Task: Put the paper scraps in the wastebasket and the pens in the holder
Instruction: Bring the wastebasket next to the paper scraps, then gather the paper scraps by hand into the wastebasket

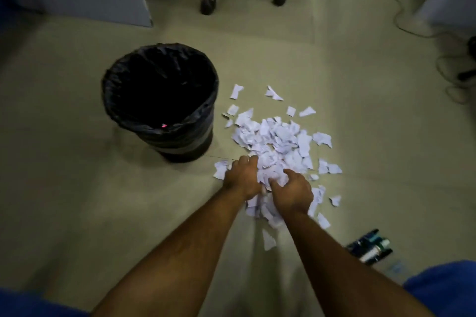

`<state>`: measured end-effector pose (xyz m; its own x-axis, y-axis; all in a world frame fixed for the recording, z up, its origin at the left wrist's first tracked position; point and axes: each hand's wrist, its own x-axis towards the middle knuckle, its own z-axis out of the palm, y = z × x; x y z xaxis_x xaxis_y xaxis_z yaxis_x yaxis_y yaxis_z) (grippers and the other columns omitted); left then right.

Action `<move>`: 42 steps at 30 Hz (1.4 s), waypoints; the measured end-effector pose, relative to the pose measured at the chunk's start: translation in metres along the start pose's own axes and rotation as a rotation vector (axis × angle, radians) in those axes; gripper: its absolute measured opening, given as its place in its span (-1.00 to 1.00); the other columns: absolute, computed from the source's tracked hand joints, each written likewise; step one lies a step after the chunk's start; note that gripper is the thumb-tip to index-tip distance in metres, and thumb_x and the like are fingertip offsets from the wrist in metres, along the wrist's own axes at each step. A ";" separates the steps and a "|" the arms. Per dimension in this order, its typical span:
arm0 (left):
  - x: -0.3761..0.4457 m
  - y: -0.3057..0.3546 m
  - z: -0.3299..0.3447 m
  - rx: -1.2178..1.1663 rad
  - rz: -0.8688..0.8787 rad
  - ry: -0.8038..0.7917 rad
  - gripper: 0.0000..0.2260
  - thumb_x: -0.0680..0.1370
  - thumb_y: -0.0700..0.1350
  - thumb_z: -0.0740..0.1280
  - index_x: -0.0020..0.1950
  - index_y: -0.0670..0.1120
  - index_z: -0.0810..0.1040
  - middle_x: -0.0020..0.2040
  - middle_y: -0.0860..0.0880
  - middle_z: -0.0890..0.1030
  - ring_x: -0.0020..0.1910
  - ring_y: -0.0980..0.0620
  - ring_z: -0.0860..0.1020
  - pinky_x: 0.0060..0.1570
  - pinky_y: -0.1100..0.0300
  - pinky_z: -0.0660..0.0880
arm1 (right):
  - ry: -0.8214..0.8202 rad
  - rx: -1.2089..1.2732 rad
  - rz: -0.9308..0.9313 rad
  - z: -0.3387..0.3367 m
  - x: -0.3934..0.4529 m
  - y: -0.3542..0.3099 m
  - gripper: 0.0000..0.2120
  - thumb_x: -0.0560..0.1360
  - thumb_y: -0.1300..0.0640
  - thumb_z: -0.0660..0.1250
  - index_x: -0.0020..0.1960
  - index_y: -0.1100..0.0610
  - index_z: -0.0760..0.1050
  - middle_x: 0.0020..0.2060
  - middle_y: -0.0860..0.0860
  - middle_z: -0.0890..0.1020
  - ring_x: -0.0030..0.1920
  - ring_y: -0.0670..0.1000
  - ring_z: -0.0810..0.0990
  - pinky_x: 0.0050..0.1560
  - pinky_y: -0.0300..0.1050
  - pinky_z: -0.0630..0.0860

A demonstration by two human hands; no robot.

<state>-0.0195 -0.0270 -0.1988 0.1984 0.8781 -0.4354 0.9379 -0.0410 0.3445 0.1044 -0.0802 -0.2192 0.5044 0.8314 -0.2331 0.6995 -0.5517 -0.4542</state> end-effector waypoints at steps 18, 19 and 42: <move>0.038 -0.001 0.052 0.343 0.265 -0.069 -0.66 0.57 -0.09 0.26 0.35 -0.08 0.43 0.30 -0.16 0.44 0.22 -0.17 0.48 0.08 0.05 0.45 | -0.050 -0.331 -0.120 0.046 0.022 0.024 -0.64 0.52 0.02 0.34 0.31 -0.06 0.47 0.26 0.12 0.51 0.15 0.20 0.51 0.01 0.02 0.50; 0.039 -0.004 0.053 0.326 0.257 -0.064 -0.68 0.57 -0.12 0.26 0.33 -0.10 0.45 0.28 -0.16 0.46 0.21 -0.16 0.50 0.09 0.04 0.45 | -0.047 -0.309 -0.102 0.045 0.021 0.022 -0.68 0.53 0.04 0.31 0.28 -0.05 0.49 0.22 0.11 0.52 0.12 0.19 0.53 -0.02 0.01 0.51; -0.004 0.024 -0.060 -0.385 -0.060 0.381 -0.81 0.49 -0.25 0.29 -0.11 -0.14 0.70 -0.17 -0.15 0.70 -0.17 -0.15 0.62 -0.16 0.10 0.55 | 0.169 0.773 0.316 -0.022 0.006 -0.065 -0.92 0.44 0.14 0.42 -0.19 0.14 0.57 -0.34 0.00 0.55 -0.28 0.08 0.46 -0.29 -0.20 0.33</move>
<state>-0.0148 -0.0032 -0.1386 -0.0366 0.9870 -0.1563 0.7579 0.1294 0.6395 0.0728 -0.0405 -0.1721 0.7299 0.5906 -0.3441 0.0019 -0.5052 -0.8630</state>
